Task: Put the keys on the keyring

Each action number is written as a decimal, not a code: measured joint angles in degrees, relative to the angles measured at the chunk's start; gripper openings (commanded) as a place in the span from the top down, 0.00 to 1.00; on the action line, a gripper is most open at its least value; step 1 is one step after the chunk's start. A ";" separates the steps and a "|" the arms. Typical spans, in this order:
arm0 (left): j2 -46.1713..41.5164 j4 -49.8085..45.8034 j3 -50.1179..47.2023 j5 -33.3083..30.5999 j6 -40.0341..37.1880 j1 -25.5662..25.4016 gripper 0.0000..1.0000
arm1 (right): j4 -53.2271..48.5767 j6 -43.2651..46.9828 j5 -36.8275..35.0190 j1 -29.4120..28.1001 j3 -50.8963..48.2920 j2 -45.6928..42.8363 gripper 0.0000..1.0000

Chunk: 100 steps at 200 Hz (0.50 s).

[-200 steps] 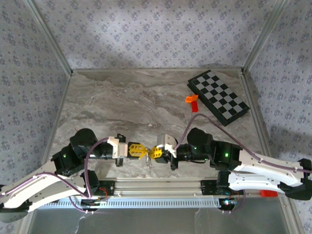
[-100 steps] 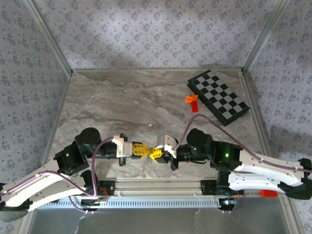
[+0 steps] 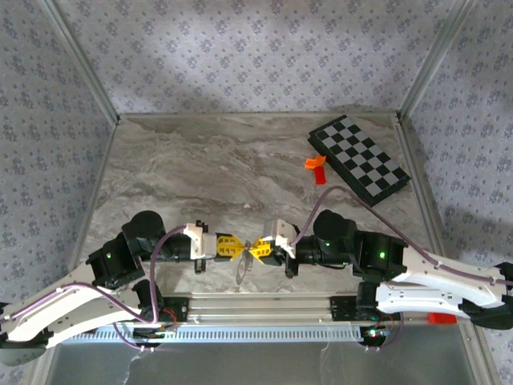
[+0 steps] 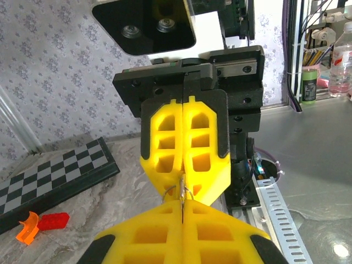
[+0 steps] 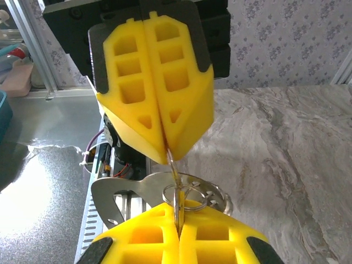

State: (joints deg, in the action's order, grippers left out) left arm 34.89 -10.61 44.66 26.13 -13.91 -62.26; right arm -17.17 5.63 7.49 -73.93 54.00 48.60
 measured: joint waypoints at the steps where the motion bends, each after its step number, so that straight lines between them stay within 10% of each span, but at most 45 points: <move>1: 0.00 0.00 0.00 0.00 0.00 0.00 1.00 | -0.02 0.00 -0.02 0.00 0.02 0.00 1.00; 100: 1.62 -2.34 0.00 -0.13 0.00 0.00 1.00 | -4.72 3.13 -0.68 0.02 4.90 2.99 1.00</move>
State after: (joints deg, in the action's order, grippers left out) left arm 36.51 -12.95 44.66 26.00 -13.91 -62.26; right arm -21.89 8.75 6.81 -73.91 58.89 51.59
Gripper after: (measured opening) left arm 0.046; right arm 0.052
